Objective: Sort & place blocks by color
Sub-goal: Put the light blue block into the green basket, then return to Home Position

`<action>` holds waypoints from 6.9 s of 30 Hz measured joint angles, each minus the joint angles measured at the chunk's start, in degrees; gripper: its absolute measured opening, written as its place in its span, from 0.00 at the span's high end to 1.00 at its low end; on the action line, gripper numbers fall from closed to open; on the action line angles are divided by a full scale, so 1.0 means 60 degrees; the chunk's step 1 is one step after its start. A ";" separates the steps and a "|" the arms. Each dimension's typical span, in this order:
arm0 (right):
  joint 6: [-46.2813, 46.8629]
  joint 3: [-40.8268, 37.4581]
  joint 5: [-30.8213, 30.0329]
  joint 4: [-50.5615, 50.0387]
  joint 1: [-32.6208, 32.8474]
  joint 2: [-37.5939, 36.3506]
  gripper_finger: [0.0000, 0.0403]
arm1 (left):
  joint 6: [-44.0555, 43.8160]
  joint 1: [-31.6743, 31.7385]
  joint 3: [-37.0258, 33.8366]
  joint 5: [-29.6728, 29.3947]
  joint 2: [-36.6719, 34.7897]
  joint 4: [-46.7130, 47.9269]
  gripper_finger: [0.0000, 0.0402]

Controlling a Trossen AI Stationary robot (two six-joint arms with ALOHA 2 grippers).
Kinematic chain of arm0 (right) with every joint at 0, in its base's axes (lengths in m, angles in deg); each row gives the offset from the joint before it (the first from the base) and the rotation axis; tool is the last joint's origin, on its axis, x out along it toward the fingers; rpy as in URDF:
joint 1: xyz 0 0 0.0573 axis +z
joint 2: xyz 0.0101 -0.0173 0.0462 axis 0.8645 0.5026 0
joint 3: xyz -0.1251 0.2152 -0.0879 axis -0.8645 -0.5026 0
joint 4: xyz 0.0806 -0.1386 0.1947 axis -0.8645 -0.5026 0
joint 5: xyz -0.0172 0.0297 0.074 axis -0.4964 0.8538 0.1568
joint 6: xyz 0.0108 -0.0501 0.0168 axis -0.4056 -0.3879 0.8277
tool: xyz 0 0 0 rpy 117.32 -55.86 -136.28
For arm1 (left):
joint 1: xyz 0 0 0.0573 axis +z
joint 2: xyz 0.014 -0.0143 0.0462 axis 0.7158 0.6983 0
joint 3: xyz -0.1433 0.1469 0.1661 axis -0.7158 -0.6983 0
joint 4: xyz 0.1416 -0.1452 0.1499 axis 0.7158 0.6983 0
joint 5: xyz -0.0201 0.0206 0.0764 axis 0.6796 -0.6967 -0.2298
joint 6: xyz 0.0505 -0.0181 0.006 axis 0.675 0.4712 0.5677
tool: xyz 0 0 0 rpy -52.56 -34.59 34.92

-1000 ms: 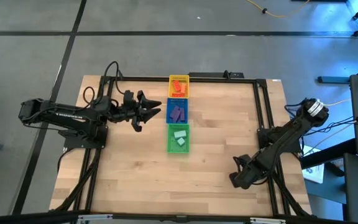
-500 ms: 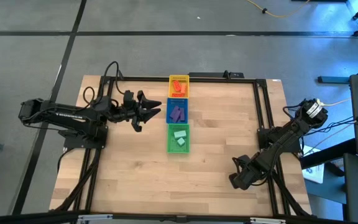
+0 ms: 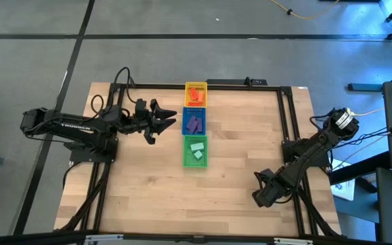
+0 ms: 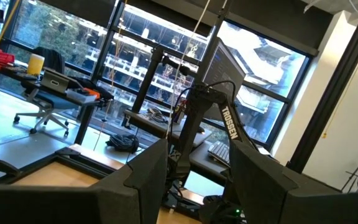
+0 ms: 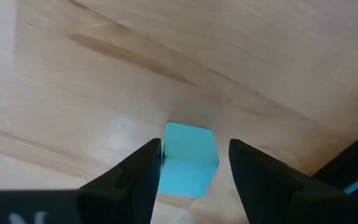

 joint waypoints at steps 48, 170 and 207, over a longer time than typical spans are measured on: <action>0.2826 -0.0007 0.0245 0.1420 0.0437 0.0962 0.52 | -0.0004 0.0197 0.0000 0.0284 0.0000 0.0219 0.59; -1.5184 0.4513 -0.1166 0.4581 -0.7573 0.4211 0.62 | -0.0255 0.0194 0.0000 0.0220 0.0000 -0.0018 0.59; -1.6527 0.4344 -0.0935 0.2587 -0.7960 0.2272 0.26 | -0.0266 0.0193 0.0000 0.0288 0.0000 0.0004 0.59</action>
